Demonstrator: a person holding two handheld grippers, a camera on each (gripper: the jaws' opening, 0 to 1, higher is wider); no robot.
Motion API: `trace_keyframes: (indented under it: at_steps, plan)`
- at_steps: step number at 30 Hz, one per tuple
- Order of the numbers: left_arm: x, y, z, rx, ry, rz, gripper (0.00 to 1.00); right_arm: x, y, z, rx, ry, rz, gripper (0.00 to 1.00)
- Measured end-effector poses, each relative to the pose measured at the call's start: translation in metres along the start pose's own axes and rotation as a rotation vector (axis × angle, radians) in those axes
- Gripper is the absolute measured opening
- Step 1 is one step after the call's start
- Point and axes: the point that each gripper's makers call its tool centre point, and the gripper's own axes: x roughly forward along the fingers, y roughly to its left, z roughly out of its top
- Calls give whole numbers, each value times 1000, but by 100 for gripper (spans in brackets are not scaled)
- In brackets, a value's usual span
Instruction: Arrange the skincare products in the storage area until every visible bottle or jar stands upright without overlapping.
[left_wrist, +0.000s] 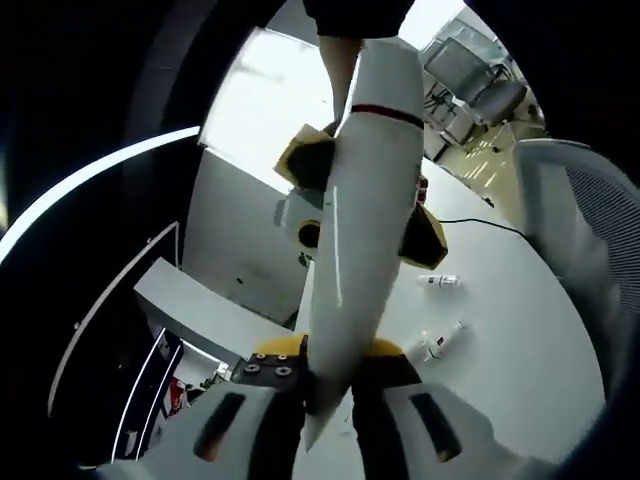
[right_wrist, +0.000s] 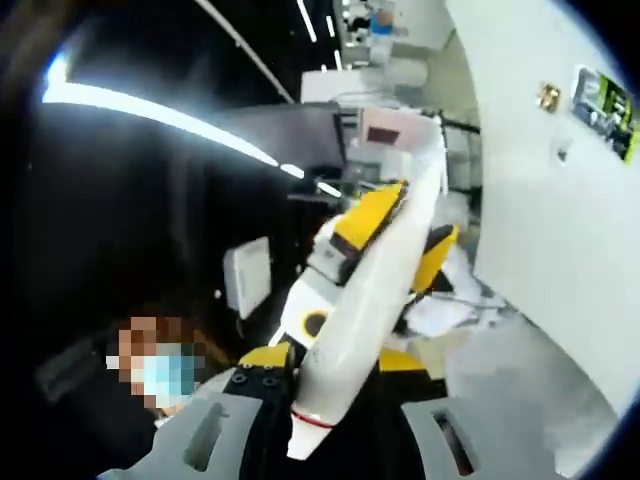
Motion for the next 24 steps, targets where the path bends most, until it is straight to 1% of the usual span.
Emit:
trace_keyframes:
  at_steps: [1,2,4,5,6,7,8,9,10,11,12,13,14,15,16,17,18,19,20,21,22,23,24]
  plan:
    - [0,2,3,0,-11,9,19,-1,0,-3,34,3,5,20]
    - [0,3,3,-1,-12,13,21,-2,0,-3,32,-10,14,19]
    - [1,8,4,2,-14,41,23,-4,-2,0,12,-28,-6,17]
    - [2,9,4,-10,-18,47,24,-5,-3,2,-10,-38,-14,16]
    - [2,11,4,-39,-23,58,25,-6,-3,3,-21,-42,-21,16]
    - [2,14,5,-107,-40,74,28,-8,-3,4,-43,-49,-29,15]
    - [2,17,7,-157,-66,82,31,-9,-3,8,-75,-62,-35,15]
    - [1,24,10,-228,-102,100,38,-9,-2,9,-86,-68,-35,15]
    - [1,27,9,-283,-113,100,42,-9,-2,12,-126,-83,-34,15]
    - [1,30,7,-332,-113,99,45,-9,-2,12,-135,-89,-35,14]
    - [0,34,5,-361,-110,110,50,-8,-1,12,-151,-103,-33,14]
    - [0,38,5,-408,-119,118,55,-8,-1,13,-165,-110,-32,14]
    - [0,41,4,-446,-127,118,61,-6,1,12,-186,-131,-24,14]
    - [-2,45,-1,-493,-127,128,64,-6,4,13,-183,-149,-2,13]
    - [-4,47,-3,-497,-125,129,66,-7,6,15,-181,-167,13,13]
    - [-4,46,-1,-519,-132,132,66,-8,7,16,-192,-178,14,13]
    - [-4,45,-2,-540,-126,111,66,-8,8,16,-206,-174,14,14]
    - [-7,46,-2,-571,-148,90,65,-8,8,15,-216,-170,9,13]
    - [-8,46,-4,-620,-144,93,67,-9,8,16,-269,-175,-1,13]
    - [-7,45,-3,-649,-148,92,68,-9,10,17,-274,-175,2,13]
    - [-9,47,-5,-693,-159,94,70,-9,10,21,-277,-180,2,13]
    - [-10,46,-8,-734,-162,85,71,-10,9,24,-300,-188,-5,13]
    - [-13,44,-10,-808,-160,55,72,-11,8,27,-356,-189,-19,13]
